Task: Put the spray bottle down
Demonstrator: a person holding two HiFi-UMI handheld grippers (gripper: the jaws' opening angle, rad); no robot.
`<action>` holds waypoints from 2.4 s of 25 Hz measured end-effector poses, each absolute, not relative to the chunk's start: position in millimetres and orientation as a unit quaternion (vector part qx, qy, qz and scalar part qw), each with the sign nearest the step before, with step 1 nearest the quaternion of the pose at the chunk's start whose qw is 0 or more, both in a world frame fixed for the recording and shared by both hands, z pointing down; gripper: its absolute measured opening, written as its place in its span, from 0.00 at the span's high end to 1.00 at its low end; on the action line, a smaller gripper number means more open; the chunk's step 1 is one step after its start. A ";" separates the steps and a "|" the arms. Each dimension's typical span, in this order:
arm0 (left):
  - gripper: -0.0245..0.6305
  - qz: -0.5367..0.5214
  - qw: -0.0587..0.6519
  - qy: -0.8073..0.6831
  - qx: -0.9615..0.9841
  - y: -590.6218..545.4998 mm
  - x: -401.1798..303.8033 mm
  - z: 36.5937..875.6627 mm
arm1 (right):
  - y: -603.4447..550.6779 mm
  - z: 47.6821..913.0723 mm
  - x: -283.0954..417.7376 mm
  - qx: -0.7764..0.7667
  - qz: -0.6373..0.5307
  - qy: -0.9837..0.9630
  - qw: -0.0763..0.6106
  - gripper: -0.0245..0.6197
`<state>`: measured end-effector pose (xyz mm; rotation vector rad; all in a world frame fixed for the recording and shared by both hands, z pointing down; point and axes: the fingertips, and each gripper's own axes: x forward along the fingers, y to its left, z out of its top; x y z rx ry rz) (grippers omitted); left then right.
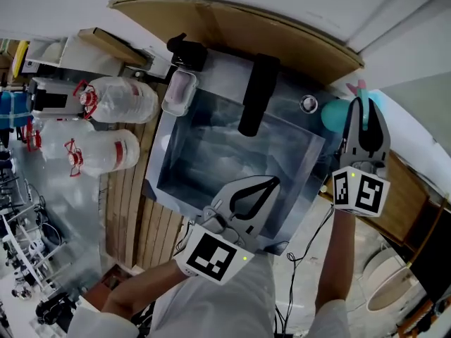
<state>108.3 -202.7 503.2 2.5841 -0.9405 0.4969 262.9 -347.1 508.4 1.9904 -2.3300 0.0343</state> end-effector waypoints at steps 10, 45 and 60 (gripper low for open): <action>0.96 0.180 0.170 -0.332 0.910 -199.7 110.6 503.5 | -340.1 512.7 261.9 0.653 0.007 -0.756 0.048 0.83; 0.96 0.120 0.121 -0.327 0.929 -107.5 54.3 410.6 | -171.9 394.7 204.9 0.679 -0.013 -0.733 0.050 0.92; 0.96 0.093 0.114 -0.352 0.924 -80.6 7.1 377.5 | -78.8 354.4 151.4 0.671 0.044 -0.739 0.031 0.93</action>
